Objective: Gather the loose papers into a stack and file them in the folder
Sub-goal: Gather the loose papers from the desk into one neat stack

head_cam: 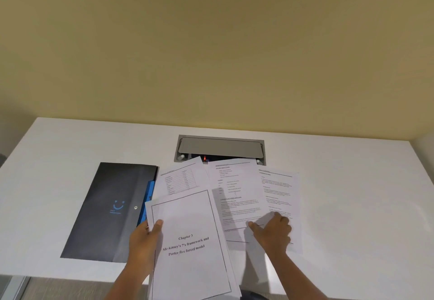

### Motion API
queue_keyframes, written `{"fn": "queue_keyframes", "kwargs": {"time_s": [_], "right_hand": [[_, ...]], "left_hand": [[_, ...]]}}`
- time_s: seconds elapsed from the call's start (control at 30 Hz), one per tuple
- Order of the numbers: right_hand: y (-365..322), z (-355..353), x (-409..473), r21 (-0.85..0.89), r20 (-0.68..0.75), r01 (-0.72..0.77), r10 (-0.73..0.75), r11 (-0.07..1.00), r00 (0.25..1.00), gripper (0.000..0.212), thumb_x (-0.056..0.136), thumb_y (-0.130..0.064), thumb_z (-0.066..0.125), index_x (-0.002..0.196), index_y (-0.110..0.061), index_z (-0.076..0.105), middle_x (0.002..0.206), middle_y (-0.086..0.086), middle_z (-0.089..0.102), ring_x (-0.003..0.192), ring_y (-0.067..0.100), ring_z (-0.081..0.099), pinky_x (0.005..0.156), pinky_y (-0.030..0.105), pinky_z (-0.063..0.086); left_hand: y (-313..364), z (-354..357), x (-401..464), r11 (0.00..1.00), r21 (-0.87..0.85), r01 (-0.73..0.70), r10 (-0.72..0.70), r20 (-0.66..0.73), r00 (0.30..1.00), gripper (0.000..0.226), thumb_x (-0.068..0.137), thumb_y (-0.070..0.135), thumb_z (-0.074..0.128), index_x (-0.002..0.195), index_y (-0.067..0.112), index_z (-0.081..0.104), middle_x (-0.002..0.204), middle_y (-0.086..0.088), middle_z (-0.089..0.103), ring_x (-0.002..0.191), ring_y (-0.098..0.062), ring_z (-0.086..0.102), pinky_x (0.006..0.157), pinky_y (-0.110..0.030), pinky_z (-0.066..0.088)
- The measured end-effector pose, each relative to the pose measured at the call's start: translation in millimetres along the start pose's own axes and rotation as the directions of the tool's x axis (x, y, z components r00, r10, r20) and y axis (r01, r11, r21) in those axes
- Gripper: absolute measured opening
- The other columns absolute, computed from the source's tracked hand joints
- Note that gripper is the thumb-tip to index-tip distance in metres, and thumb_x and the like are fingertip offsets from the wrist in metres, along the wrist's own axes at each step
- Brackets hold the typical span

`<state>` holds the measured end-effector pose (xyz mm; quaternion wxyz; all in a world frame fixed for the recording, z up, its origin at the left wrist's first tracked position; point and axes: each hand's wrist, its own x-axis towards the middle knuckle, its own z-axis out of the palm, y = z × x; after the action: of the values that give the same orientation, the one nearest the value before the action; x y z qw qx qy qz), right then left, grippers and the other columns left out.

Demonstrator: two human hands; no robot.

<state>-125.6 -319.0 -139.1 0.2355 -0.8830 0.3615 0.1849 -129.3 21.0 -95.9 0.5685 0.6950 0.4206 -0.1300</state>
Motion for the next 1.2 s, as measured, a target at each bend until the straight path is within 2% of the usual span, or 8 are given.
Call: {"fn": "queue_keyframes", "kwargs": {"time_s": [0.23,0.4,0.63,0.73,0.8,0.9,1.07,1.2], "right_hand": [[-17,2,14,0.033,0.026,-0.046,0.046,0.998,0.999,0.101,0.068,-0.036,0.1,0.143,-0.001,0.04,0.142,0.021,0.045,0.129,0.045,0.051,0.101,0.058,0.055],[-18,2,20,0.218,0.077,-0.103,0.088,0.971,0.993,0.095,0.064,-0.018,0.103,0.139,-0.002,0.046,0.14,0.021,0.051,0.123,0.047,0.061,0.102,0.056,0.053],[-12,5,21,0.388,0.046,-0.109,0.099,0.915,0.994,0.026,0.099,-0.017,0.069,0.121,-0.003,0.067,0.117,0.019,0.076,0.107,0.042,0.07,0.095,0.05,0.06],[0,2,21,0.545,0.059,-0.1,0.081,0.832,0.995,0.011,0.102,-0.011,0.066,0.1,-0.002,0.071,0.107,0.019,0.075,0.086,0.034,0.071,0.069,0.047,0.068],[12,-2,17,0.651,0.083,-0.096,0.055,0.753,0.995,0.008,0.102,-0.009,0.067,0.102,-0.004,0.072,0.107,0.015,0.075,0.085,0.03,0.072,0.054,0.034,0.066],[32,-9,6,0.741,0.138,-0.115,0.017,0.662,0.99,0.012,0.102,-0.009,0.068,0.109,-0.003,0.076,0.111,0.015,0.077,0.092,0.034,0.074,0.055,0.032,0.064],[53,-24,-30,0.8,0.222,-0.169,-0.022,0.576,0.975,0.011,0.101,-0.011,0.072,0.099,-0.013,0.083,0.105,0.012,0.084,0.086,0.033,0.077,0.054,0.032,0.062],[53,-36,-62,0.824,0.214,-0.134,-0.083,0.551,0.973,0.013,0.098,-0.008,0.075,0.097,-0.015,0.086,0.102,0.009,0.085,0.082,0.038,0.075,0.051,0.038,0.062]], "left_hand": [[-5,-12,0,0.997,-0.07,0.03,-0.034,-0.057,0.998,0.01,0.1,0.027,0.068,0.098,0.018,0.071,0.103,-0.014,0.079,0.091,-0.039,0.076,0.082,-0.055,0.063],[-2,-11,-3,0.992,-0.119,0.032,-0.039,-0.051,0.998,0.008,0.101,0.026,0.067,0.101,0.019,0.071,0.104,-0.011,0.08,0.092,-0.038,0.076,0.079,-0.05,0.063],[6,-10,-5,0.987,-0.155,0.037,-0.044,-0.041,0.998,0.013,0.1,0.028,0.068,0.105,0.017,0.072,0.105,-0.011,0.08,0.095,-0.038,0.076,0.086,-0.06,0.063],[10,-9,-6,0.983,-0.181,0.042,-0.049,-0.033,0.998,0.014,0.1,0.029,0.068,0.107,0.018,0.072,0.106,-0.011,0.08,0.096,-0.04,0.076,0.088,-0.063,0.061],[13,-9,-4,0.979,-0.198,0.037,-0.044,-0.03,0.999,0.012,0.1,0.028,0.068,0.106,0.019,0.073,0.106,-0.011,0.081,0.095,-0.039,0.077,0.087,-0.062,0.062],[17,-7,-3,0.974,-0.224,0.044,-0.049,-0.017,0.999,0.012,0.1,0.027,0.069,0.107,0.019,0.073,0.105,-0.01,0.081,0.094,-0.038,0.077,0.083,-0.058,0.064],[21,-2,-3,0.976,-0.218,0.027,-0.025,0.01,1.0,0.012,0.1,0.027,0.068,0.103,0.015,0.071,0.101,-0.01,0.081,0.09,-0.037,0.077,0.067,-0.042,0.063],[21,4,-2,0.974,-0.221,0.051,-0.041,0.05,0.998,0.015,0.1,0.026,0.068,0.104,0.012,0.072,0.103,-0.014,0.081,0.094,-0.041,0.077,0.082,-0.059,0.064]]}}
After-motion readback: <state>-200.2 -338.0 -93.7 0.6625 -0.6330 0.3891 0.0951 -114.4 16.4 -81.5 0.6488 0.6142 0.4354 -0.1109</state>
